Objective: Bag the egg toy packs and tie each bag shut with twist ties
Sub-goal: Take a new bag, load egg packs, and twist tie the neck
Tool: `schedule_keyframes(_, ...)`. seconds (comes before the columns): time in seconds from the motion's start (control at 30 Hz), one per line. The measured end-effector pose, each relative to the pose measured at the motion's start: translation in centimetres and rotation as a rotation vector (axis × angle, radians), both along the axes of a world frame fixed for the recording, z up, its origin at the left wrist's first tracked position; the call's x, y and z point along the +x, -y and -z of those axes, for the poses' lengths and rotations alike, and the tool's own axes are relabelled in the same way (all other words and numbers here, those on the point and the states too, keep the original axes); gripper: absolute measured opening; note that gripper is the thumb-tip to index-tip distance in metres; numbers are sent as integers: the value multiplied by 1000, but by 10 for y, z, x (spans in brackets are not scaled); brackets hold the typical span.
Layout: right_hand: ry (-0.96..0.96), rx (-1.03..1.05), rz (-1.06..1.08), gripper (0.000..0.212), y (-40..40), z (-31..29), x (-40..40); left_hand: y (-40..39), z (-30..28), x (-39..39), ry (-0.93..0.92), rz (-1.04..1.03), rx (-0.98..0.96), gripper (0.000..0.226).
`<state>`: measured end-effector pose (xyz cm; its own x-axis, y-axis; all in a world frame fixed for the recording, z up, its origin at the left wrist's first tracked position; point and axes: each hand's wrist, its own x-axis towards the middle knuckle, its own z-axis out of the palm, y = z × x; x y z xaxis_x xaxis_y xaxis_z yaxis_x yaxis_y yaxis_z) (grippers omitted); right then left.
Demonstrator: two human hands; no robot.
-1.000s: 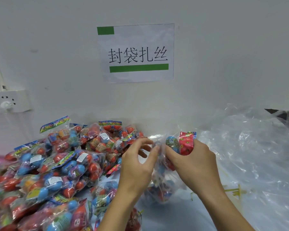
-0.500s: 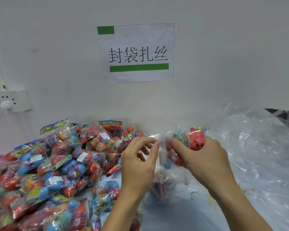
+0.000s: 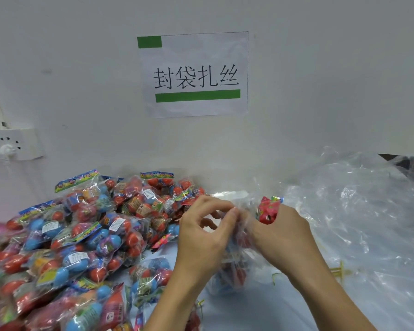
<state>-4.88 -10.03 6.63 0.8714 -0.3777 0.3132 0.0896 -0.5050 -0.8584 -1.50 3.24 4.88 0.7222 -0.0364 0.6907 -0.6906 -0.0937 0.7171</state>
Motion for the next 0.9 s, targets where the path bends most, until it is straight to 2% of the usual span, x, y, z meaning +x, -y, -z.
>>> schedule_keyframes(0.13,-46,54,-15,52,4,3,3,-5,-4,0,-57,71,-78,11)
schedule_keyframes(0.2,-44,85,-11,47,6,3,3,-8,-3,4,-111,-20,-120,14)
schedule_keyframes(0.27,-38,120,-9,45,7,3,4,-12,1,11,-246,-171,-118,19)
schedule_keyframes(0.33,-29,164,-11,43,6,3,5,-18,7,18,-460,-279,-5,17)
schedule_keyframes(0.4,-28,221,-11,43,5,3,4,-23,15,23,-641,-302,212,21)
schedule_keyframes(0.5,-34,268,-9,43,6,4,5,-23,15,22,-739,-264,370,27)
schedule_keyframes(0.6,-22,247,27,47,9,3,5,-20,9,13,-848,-144,308,23)
schedule_keyframes(0.77,13,97,114,55,16,0,3,-14,5,5,-953,45,211,15)
schedule_keyframes(0.9,-12,19,114,53,24,0,3,-11,8,5,-910,113,254,8)
